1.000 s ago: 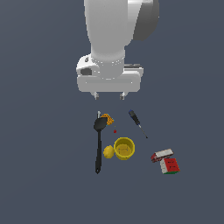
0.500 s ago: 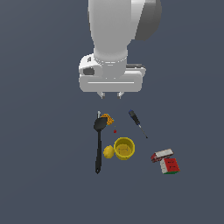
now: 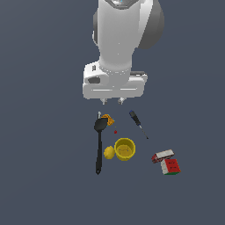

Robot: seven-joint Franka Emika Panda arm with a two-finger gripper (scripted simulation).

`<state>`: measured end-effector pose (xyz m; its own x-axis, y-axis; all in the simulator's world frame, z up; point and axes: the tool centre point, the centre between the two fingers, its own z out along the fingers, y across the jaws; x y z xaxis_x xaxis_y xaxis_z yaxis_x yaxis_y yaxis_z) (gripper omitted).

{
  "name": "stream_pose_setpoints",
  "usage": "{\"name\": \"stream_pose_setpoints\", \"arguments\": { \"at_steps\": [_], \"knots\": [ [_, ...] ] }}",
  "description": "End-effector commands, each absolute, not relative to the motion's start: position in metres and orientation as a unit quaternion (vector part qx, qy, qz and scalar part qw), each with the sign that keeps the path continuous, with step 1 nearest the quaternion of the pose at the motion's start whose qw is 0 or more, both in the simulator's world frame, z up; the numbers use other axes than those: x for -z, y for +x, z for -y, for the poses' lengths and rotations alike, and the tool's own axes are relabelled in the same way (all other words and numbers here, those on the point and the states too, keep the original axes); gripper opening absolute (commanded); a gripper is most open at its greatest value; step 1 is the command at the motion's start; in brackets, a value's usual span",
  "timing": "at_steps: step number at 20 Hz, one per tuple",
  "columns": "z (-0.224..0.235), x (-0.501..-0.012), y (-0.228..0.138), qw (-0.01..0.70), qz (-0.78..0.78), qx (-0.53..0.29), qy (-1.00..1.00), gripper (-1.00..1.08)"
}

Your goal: Pick up a designated object from a clutter of objects.

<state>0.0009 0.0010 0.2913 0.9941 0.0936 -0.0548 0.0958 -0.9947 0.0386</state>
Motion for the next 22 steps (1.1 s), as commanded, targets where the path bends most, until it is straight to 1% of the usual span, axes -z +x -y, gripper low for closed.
{"name": "stream_pose_setpoints", "arguments": {
  "at_steps": [1,7,14,22],
  "knots": [
    [-0.004,-0.280,0.006,0.032,-0.076,0.031,0.996,0.28],
    [-0.018,-0.241,0.023,0.072,-0.184,0.047,0.979,0.28],
    [-0.046,-0.174,0.044,0.121,-0.355,0.076,0.924,0.28],
    [-0.076,-0.114,0.054,0.149,-0.497,0.101,0.849,0.28]
  ]
}}
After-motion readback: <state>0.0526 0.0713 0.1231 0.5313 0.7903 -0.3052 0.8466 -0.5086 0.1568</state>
